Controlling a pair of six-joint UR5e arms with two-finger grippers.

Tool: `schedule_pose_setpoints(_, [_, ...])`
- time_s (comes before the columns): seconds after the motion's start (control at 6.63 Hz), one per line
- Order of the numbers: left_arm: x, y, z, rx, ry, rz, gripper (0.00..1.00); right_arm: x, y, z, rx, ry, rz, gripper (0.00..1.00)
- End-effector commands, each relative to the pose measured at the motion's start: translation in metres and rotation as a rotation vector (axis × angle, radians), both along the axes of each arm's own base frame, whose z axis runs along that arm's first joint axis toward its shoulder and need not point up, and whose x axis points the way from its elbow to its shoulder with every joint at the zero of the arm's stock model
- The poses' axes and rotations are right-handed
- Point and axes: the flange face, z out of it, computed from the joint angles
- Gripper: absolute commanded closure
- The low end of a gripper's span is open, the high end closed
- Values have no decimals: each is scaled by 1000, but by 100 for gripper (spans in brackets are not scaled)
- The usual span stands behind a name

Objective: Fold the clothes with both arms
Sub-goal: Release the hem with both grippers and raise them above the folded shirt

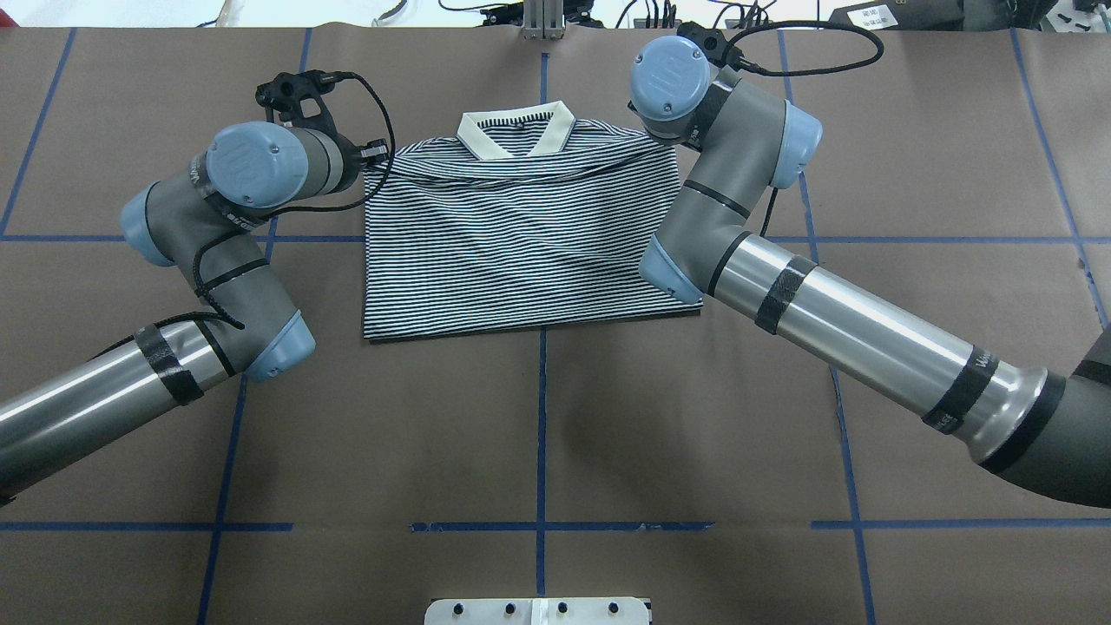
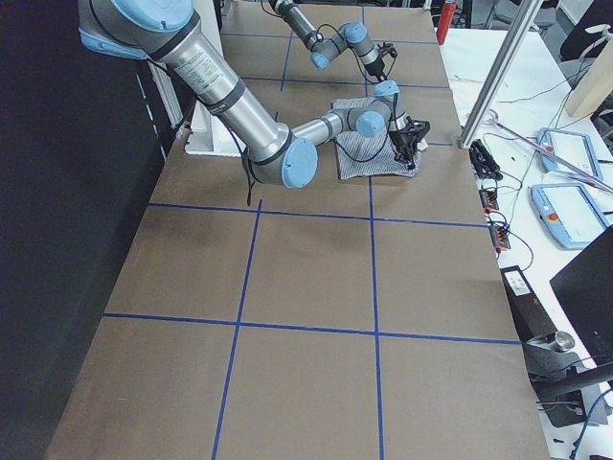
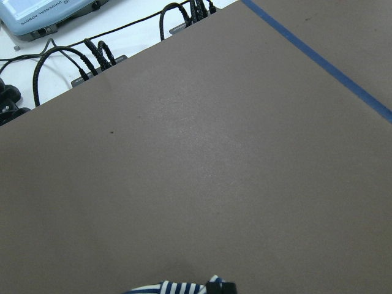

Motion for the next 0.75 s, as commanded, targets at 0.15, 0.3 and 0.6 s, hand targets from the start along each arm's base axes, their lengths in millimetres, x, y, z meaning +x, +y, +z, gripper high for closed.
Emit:
schedule_pose_setpoints(0.15, [2,-4,1,1,0,-2,95,-2,-1,-2,3,-1,-1,100])
schedule_pose_setpoints(0.3, [2,-4,3,0,-1,-2,94,-4,0,-2,1,-1,-1,100])
schedule_pose_setpoints(0.6, [3,-4,6,19,5,6,68,-4,0,-4,4,-2,-3,54])
